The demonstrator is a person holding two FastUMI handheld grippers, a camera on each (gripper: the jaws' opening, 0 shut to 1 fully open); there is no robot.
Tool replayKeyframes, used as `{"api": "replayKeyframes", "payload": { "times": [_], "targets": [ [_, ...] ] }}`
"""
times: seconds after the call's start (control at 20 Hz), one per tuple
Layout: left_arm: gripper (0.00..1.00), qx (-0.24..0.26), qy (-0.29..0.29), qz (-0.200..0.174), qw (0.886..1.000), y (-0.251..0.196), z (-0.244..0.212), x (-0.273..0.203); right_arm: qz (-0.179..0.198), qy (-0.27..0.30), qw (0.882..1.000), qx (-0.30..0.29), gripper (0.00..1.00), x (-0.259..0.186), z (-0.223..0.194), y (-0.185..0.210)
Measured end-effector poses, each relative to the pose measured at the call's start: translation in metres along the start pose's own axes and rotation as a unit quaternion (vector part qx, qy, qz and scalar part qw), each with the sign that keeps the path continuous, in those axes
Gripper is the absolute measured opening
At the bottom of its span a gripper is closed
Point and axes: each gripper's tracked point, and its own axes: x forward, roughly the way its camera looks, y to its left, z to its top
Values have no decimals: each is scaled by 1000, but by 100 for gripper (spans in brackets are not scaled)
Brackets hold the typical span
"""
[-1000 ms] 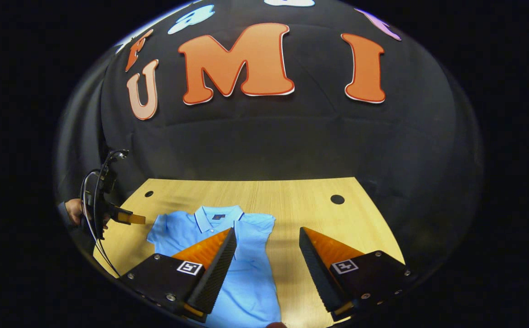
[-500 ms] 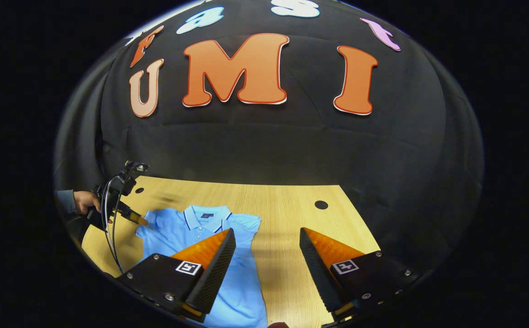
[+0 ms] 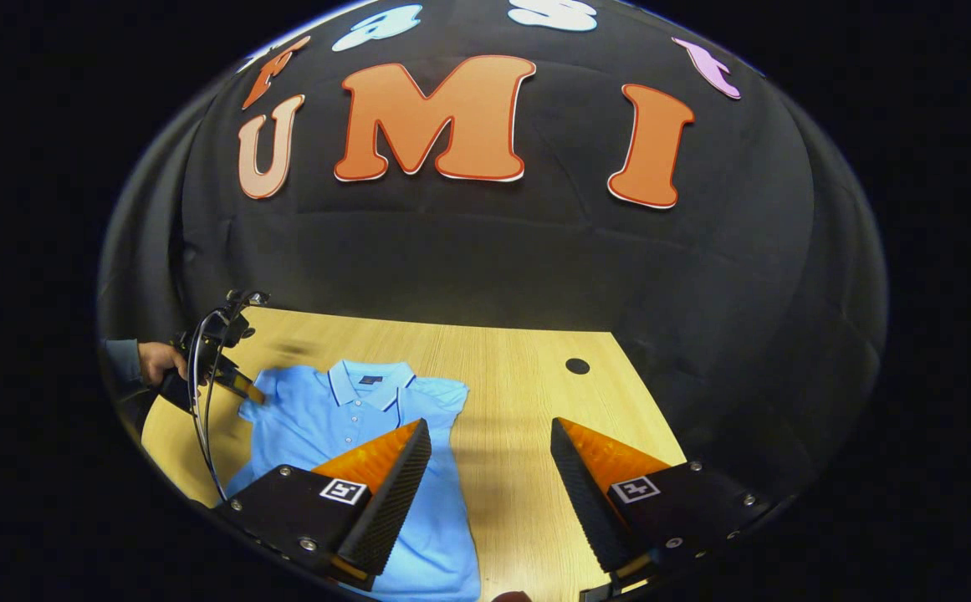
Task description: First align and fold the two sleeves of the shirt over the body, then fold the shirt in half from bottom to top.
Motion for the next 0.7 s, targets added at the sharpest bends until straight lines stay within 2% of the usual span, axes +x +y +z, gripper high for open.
{"api": "replayKeyframes", "payload": {
  "times": [0.2,0.25,0.4,0.7],
  "targets": [
    [11,-24,-17,-27,999,-6,3,-3,-5,8,1000,-4,91,-3,-6,1],
    [9,-26,-16,-38,999,-8,0,-7,-7,10,1000,-6,91,-5,-8,-1],
    [11,-17,-49,-53,997,-21,15,-17,-13,14,1000,-2,92,-10,-12,-5],
    [9,35,-90,-81,992,-68,40,-49,-20,28,999,8,92,-16,-26,-9]
  ]
}}
